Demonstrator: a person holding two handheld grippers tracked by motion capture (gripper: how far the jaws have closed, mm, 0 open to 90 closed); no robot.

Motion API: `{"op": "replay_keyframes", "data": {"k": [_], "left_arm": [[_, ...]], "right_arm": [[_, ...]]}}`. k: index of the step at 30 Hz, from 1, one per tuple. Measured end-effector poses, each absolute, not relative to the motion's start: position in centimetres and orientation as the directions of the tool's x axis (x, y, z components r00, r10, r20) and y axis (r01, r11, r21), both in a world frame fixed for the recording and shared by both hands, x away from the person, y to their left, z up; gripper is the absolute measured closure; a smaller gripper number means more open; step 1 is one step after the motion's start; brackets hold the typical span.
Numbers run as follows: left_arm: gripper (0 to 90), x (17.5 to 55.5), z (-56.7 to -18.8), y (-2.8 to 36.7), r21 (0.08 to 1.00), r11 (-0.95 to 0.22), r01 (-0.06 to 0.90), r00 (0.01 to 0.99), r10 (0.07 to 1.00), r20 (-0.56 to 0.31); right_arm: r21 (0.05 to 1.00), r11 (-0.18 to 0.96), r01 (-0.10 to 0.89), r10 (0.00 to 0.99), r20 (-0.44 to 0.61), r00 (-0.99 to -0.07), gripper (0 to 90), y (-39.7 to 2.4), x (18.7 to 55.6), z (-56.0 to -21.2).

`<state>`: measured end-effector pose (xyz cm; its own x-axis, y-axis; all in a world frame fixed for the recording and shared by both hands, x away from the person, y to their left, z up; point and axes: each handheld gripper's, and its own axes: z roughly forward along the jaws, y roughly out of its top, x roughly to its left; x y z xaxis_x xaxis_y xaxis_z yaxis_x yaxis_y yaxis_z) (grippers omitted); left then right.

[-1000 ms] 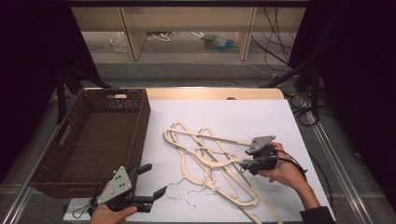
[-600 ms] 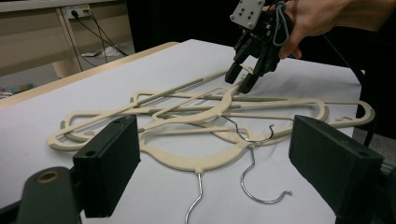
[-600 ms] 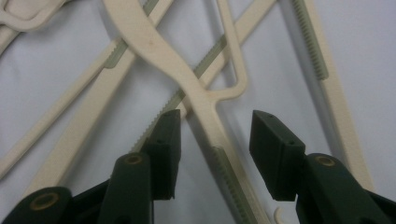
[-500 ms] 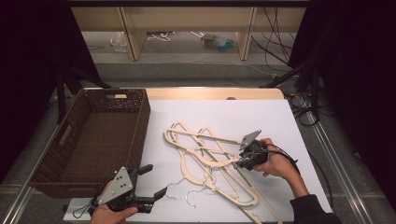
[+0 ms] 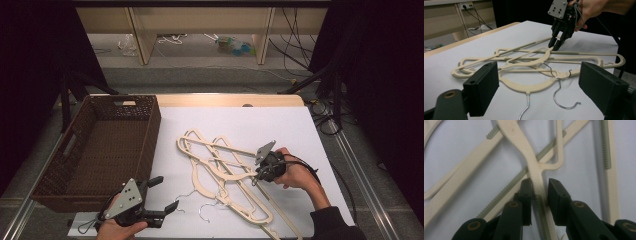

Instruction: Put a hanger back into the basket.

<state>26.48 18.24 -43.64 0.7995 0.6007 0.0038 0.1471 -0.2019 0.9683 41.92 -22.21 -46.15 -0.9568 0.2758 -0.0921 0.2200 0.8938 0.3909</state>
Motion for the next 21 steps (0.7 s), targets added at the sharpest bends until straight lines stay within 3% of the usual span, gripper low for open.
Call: {"op": "replay_keyframes", "data": {"k": [21], "left_arm": [[16.5, 26.4, -43.7, 17.9, 0.962, -0.23, 0.149, 0.796, 0.605, 0.021]], "right_arm": [[0.381, 0.917, 0.116, 0.163, -0.094, -0.982, 80.2, -22.4, 41.6, -44.9]]}}
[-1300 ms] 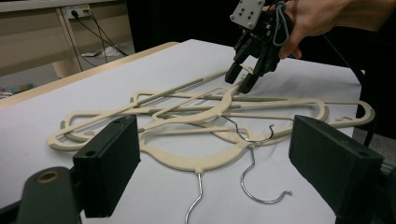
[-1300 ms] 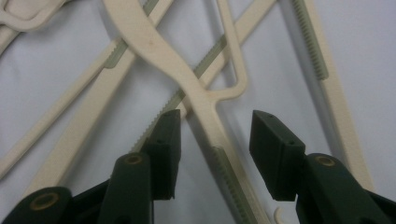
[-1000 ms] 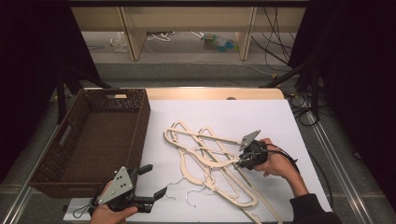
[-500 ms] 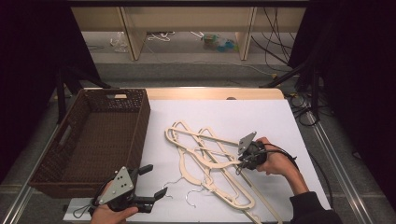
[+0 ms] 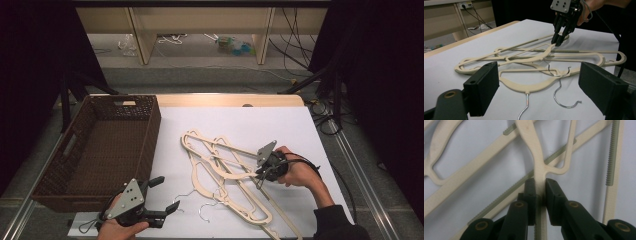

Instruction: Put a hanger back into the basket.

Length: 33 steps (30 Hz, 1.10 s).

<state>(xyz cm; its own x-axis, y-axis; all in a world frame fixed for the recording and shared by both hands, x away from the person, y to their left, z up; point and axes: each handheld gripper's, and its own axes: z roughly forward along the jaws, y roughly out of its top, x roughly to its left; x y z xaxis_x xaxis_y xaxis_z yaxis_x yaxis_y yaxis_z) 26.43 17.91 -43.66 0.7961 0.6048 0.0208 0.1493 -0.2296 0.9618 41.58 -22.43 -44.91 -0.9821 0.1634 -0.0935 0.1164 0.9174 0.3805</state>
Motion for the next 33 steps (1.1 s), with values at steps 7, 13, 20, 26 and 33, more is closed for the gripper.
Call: {"op": "replay_keyframes", "data": {"k": [7, 13, 20, 26, 33], "left_arm": [[17.3, 27.2, -44.1, 16.2, 0.948, -0.291, 0.132, 0.809, 0.584, 0.067], [19.6, 28.3, -44.9, 13.7, 0.915, -0.387, 0.115, 0.818, 0.559, 0.134], [20.7, 31.1, -46.6, 9.4, 0.843, -0.535, 0.06, 0.832, 0.493, 0.253], [22.3, 32.8, -47.3, 7.6, 0.795, -0.606, -0.01, 0.824, 0.445, 0.35], [24.9, 34.0, -48.0, 6.7, 0.775, -0.632, -0.008, 0.827, 0.432, 0.36]], "right_arm": [[0.395, 0.914, 0.094, 0.133, -0.073, -0.988, 80.2, -22.5, 41.0, -43.6], [0.389, 0.918, 0.084, 0.113, -0.053, -0.992, 80.2, -22.5, 40.5, -42.7], [0.398, 0.915, 0.074, 0.103, -0.051, -0.993, 80.2, -22.5, 40.1, -42.0], [0.415, 0.907, 0.079, 0.106, -0.042, -0.994, 80.2, -22.8, 39.9, -41.7], [0.418, 0.905, 0.074, 0.1, -0.041, -0.994, 80.2, -22.7, 39.7, -41.5]]}}
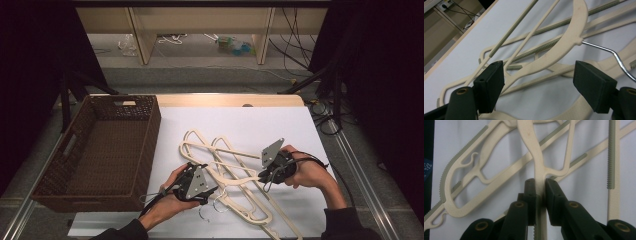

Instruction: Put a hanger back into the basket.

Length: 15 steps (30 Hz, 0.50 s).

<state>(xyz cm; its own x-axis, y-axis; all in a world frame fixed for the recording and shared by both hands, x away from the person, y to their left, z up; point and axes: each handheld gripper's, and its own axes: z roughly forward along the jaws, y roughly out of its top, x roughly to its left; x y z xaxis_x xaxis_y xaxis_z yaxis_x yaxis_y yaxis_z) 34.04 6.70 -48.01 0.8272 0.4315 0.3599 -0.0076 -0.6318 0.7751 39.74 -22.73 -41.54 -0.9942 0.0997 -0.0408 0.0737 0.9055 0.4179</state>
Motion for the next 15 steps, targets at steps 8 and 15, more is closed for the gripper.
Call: {"op": "replay_keyframes", "data": {"k": [8, 15], "left_arm": [[30.9, 34.7, -48.7, 5.8, 0.736, -0.673, -0.064, 0.812, 0.393, 0.43], [37.5, 35.1, -48.4, 4.8, 0.72, -0.683, -0.118, 0.818, 0.344, 0.46]], "right_arm": [[0.42, 0.904, 0.078, 0.101, -0.034, -0.994, 80.2, -22.7, 39.7, -41.5], [0.426, 0.902, 0.069, 0.093, -0.036, -0.995, 80.2, -22.8, 39.7, -41.5]]}}
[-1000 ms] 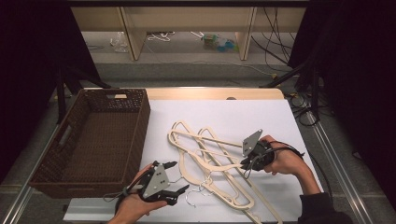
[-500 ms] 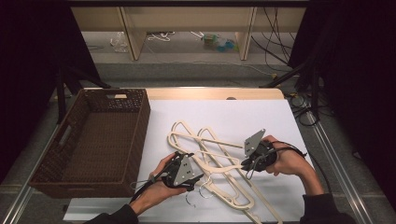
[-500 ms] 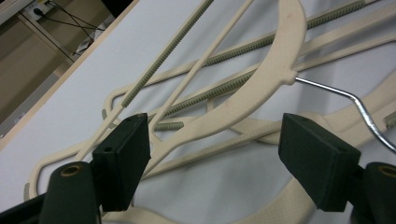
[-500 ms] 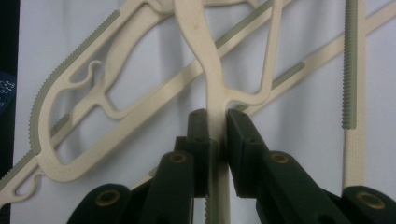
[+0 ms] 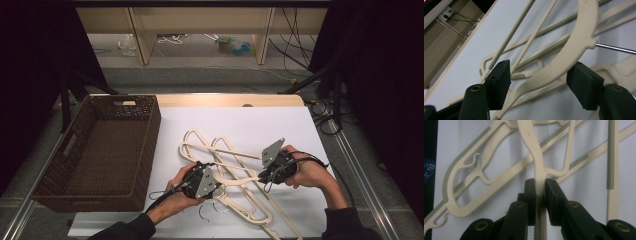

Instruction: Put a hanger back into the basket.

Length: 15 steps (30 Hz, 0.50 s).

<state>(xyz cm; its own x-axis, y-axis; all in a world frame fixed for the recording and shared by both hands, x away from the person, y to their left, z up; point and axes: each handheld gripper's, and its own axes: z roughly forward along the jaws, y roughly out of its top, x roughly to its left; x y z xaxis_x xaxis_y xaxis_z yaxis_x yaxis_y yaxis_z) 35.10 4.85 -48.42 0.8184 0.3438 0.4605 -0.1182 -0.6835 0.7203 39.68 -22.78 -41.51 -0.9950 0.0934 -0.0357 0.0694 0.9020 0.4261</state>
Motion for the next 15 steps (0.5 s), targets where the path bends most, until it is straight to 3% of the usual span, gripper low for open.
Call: {"op": "replay_keyframes", "data": {"k": [3, 8, 15], "left_arm": [[38.8, 35.2, -48.4, 4.6, 0.713, -0.686, -0.146, 0.814, 0.326, 0.481], [53.0, 35.3, -48.3, 4.3, 0.718, -0.667, -0.2, 0.834, 0.269, 0.481], [67.7, 35.3, -47.7, 3.6, 0.662, -0.689, -0.295, 0.819, 0.175, 0.547]], "right_arm": [[0.426, 0.902, 0.066, 0.09, -0.035, -0.995, 80.2, -22.8, 39.7, -41.5], [0.427, 0.901, 0.078, 0.099, -0.026, -0.995, 80.2, -23.1, 39.7, -41.4], [0.424, 0.902, 0.083, 0.101, -0.02, -0.995, 80.3, -23.3, 39.9, -41.8]]}}
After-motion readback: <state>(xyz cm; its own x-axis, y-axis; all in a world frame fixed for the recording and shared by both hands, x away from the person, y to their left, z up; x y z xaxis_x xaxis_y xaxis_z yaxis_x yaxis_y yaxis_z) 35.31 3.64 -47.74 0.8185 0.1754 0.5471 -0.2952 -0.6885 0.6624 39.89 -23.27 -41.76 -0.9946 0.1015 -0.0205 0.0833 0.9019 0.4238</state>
